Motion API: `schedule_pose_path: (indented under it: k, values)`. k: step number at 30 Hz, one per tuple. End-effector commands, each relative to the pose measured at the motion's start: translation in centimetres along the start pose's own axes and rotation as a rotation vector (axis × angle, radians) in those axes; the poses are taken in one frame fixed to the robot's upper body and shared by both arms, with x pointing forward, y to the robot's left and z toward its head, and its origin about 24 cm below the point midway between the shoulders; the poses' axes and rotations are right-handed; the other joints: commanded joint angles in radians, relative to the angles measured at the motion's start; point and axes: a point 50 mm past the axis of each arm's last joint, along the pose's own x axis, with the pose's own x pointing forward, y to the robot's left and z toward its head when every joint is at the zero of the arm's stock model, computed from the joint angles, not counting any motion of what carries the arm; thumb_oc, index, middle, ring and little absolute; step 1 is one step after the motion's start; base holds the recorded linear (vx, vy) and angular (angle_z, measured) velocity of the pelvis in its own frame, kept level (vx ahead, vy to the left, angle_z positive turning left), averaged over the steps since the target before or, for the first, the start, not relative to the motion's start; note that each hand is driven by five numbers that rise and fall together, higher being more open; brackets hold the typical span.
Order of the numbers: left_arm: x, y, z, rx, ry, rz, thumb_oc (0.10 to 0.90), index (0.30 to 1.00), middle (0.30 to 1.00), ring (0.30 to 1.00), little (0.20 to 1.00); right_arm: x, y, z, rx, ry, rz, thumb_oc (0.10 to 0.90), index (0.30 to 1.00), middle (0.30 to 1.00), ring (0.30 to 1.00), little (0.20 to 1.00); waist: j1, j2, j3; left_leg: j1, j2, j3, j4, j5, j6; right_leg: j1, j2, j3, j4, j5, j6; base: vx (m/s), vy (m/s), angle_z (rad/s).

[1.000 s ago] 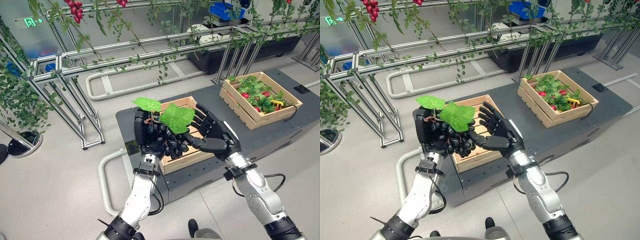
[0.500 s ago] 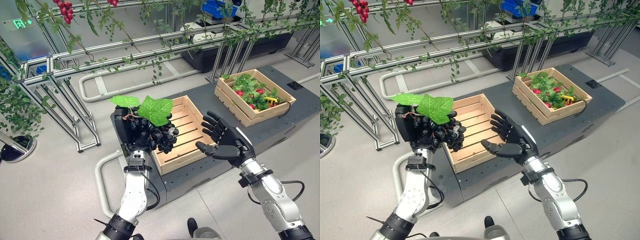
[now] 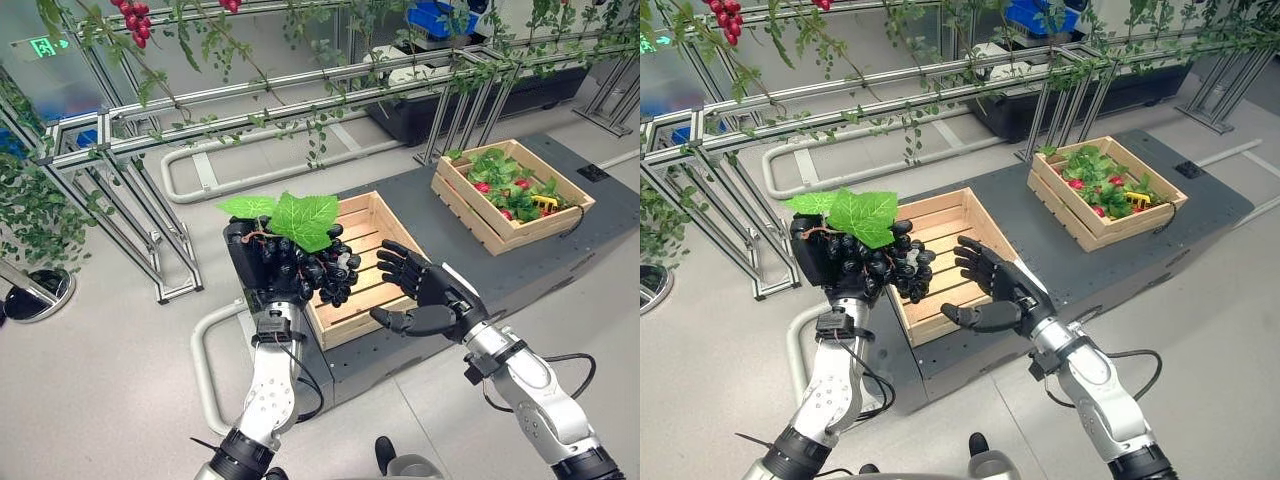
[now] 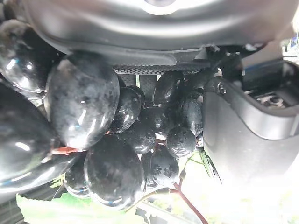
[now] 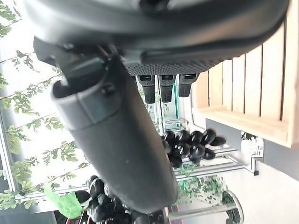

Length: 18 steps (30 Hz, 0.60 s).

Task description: Pick up the fruits from the basket on one side to the basket on the other side

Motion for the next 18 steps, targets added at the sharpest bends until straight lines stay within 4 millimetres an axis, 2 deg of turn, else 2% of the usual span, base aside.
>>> schedule_pose_path:
  k: [1,18]
  values:
    - [2.0,-5.4,-3.2,-0.063,0.132,-0.320,0.400,0.300,0.300,0.300,0.300,2.4,0.1,5.3,-0.097,-0.306,-0.018,0.800,0.900,0.900,0.900,0.900,0.029,-0.016,-0.098,0.092,0.011,-0.037,0.009,-0.102,0.011,-0.037,0.022,-0.010,0.001,0.048,-0.028,0.00,0.000,0.00]
    - [0.7,-4.8,-5.7,-0.119,0.299,-0.302,0.400,0.300,0.300,0.300,0.300,3.6,1.1,5.0,-0.008,-0.324,-0.082,0.800,0.900,0.900,0.900,0.900,0.043,-0.009,-0.089,0.087,0.008,-0.047,0.009,-0.102,0.016,-0.036,0.018,-0.014,0.001,0.045,-0.029,0.00,0.000,0.00]
